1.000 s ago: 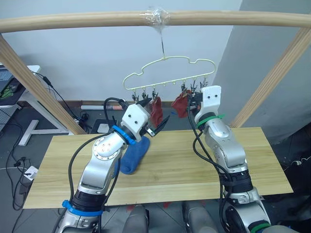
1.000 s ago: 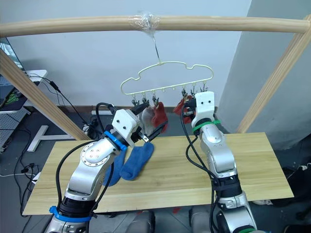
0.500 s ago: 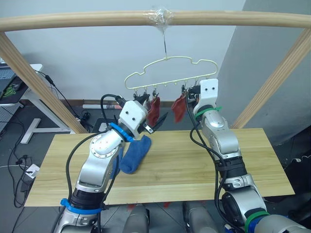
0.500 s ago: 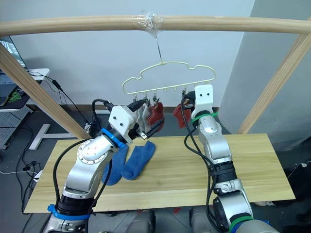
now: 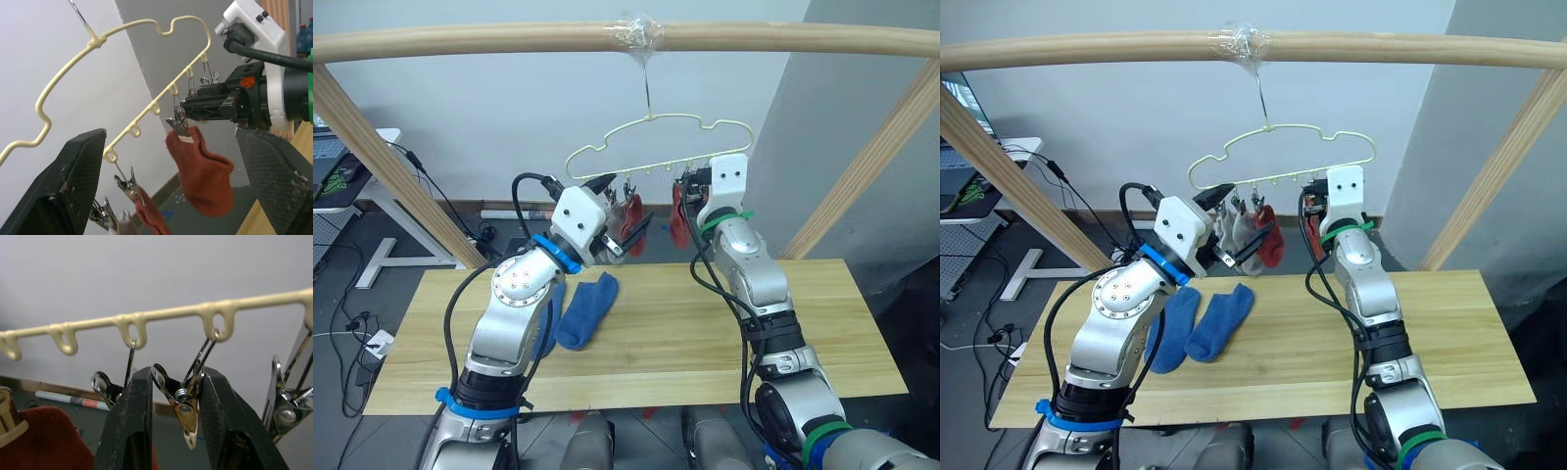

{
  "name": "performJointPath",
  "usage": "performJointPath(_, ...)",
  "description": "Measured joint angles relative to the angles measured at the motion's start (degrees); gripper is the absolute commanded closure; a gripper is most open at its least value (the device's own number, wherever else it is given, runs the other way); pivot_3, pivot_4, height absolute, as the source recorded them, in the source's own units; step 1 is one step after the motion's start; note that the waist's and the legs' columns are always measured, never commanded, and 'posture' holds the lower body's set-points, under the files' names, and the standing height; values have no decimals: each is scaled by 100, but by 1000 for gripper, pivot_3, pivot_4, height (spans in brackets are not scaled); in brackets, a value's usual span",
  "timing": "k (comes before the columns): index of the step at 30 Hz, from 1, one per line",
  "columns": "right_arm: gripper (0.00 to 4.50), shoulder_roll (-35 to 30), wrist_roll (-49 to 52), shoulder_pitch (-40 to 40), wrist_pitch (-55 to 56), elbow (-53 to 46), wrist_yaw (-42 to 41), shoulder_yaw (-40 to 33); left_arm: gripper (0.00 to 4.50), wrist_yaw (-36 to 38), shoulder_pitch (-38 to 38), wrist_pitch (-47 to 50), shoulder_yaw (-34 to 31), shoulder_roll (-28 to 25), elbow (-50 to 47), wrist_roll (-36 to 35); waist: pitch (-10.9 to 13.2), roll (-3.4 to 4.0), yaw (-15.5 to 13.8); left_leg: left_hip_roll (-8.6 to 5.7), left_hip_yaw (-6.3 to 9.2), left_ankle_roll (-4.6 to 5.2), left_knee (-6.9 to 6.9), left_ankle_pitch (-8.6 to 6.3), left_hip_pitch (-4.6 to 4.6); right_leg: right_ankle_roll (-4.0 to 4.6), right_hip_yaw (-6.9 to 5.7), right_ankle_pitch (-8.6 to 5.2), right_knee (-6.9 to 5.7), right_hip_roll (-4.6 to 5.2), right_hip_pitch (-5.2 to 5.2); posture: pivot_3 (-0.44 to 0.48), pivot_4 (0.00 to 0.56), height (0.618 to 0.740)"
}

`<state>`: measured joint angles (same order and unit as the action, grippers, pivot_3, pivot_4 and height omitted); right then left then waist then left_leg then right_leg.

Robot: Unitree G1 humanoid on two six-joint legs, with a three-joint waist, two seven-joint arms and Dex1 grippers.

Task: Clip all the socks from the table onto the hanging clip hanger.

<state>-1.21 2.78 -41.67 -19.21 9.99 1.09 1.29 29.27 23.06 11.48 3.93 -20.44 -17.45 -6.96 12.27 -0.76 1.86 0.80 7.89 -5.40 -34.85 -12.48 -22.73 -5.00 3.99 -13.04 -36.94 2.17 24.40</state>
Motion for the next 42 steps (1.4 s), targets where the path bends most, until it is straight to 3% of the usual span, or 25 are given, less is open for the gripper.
performJointPath(19, 3162, -27, -127, -28, 109, 152, 6, -9, 118, 8, 68, 39, 18, 53, -10, -81, 0, 0, 0, 0, 0, 0, 0, 0, -1, 19, 0, 11, 1, 0, 0, 105, 190, 740)
performJointPath(25, 4351, -30, -141, -28, 102, 152, 3, -15, 118, 8, 76, 40, 19, 63, -40, -82, 0, 0, 0, 0, 0, 0, 0, 0, -1, 19, 0, 11, 1, 0, 0, 104, 190, 740)
performJointPath(38, 4350, -136, -154, 51, -39, 85, -29, -12, 118, 8, 63, 45, 40, 161, -51, -82, 0, 0, 0, 0, -1, 0, 0, 0, -1, 19, 1, 11, 1, 0, 0, 97, 192, 740)
performJointPath(42, 3001, -144, -152, 97, -86, 6, -108, 1, 118, 9, 61, 44, 40, 163, -51, -82, 0, 0, 0, 0, 0, 0, 0, 0, -1, 19, 0, 11, 0, 0, 0, 96, 190, 740)
